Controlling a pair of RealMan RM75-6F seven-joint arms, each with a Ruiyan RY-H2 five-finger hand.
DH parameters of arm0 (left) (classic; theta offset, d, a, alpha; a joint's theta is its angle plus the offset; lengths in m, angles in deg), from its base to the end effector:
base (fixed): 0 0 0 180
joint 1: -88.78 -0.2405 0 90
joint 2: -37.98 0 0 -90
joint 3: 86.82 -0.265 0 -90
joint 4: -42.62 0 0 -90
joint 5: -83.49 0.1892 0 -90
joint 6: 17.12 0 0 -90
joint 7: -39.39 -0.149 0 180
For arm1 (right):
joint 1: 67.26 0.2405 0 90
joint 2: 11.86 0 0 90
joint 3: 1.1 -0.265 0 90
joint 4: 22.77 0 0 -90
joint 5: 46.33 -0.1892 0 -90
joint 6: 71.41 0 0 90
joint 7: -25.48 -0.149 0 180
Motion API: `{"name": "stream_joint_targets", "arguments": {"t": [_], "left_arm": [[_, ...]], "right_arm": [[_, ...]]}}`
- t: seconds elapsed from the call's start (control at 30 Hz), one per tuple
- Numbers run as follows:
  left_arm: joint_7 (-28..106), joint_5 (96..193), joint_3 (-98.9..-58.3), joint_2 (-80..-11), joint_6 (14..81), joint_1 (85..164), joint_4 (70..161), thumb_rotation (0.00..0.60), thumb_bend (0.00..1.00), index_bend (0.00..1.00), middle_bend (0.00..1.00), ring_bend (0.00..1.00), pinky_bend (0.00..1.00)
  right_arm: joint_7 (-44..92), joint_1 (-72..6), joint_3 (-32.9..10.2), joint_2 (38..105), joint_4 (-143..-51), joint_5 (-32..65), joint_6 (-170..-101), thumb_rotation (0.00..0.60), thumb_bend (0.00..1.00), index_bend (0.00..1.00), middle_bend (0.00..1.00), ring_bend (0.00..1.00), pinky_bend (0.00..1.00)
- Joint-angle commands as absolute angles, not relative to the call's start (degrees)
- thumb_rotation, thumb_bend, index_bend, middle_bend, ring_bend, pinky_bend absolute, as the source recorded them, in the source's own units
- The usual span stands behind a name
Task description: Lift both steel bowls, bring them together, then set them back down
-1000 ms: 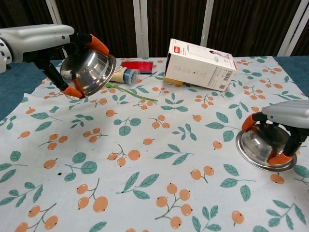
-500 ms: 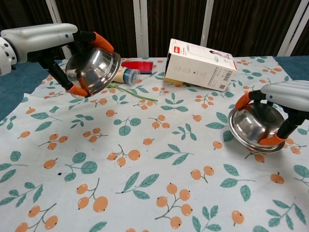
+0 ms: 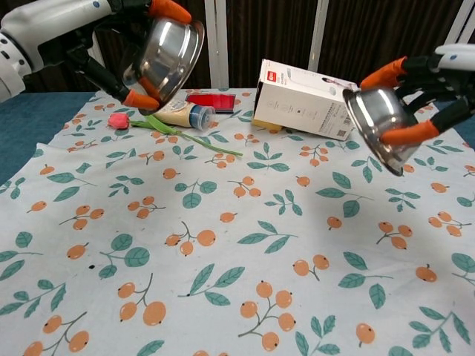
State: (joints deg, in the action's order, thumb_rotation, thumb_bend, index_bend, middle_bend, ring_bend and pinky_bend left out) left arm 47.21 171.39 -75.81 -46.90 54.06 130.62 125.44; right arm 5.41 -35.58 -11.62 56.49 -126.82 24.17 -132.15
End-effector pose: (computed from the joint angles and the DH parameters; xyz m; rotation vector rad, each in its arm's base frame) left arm -0.1138 0.3478 0.0645 -1.7934 -0.8194 -1.5316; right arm -0.1786 -0.3086 0.1092 1.4857 -1.5401 1.3594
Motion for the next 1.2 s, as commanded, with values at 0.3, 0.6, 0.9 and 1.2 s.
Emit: {"name": "stream_joint_targets", "arguments": {"t": [0.3,0.6,0.9,1.2], "left_arm": [[53.4,175.2,-75.7,-53.1,57.3,132.5,119.8,0.600,0.39,0.46,0.68,0.54,0.70],[57.1,177.4,-74.0,-60.5,61.6,134.9,114.7,0.600,0.39,0.46,0.68,0.54,0.70],[58.2,178.6,-72.9,-64.7,64.6,136.8,109.9,0.600,0.39,0.46,0.68,0.54,0.70],[60.6,178.1,-72.5,-68.5,64.6,138.9,104.1,0.600,0.39,0.47,0.68,0.54,0.70]], "right_arm": [[-54.7,-36.3,-22.5,49.0,-126.3,24.9,-117.1,0.600,0.42,1.00,0.88,0.97,1.00],[-60.9,-34.8,-23.7,50.9,-125.4,25.0,-112.3,0.600,0.42,1.00,0.88,0.97,1.00],[-58.6,-34.6,-23.8,51.1,-127.5,24.5,-111.3,0.600,0.42,1.00,0.88,0.97,1.00],[-55.9,-34.7,-23.7,51.8,-130.4,22.6,-110.5,0.600,0.43,1.00,0.88,0.97,1.00]]}}
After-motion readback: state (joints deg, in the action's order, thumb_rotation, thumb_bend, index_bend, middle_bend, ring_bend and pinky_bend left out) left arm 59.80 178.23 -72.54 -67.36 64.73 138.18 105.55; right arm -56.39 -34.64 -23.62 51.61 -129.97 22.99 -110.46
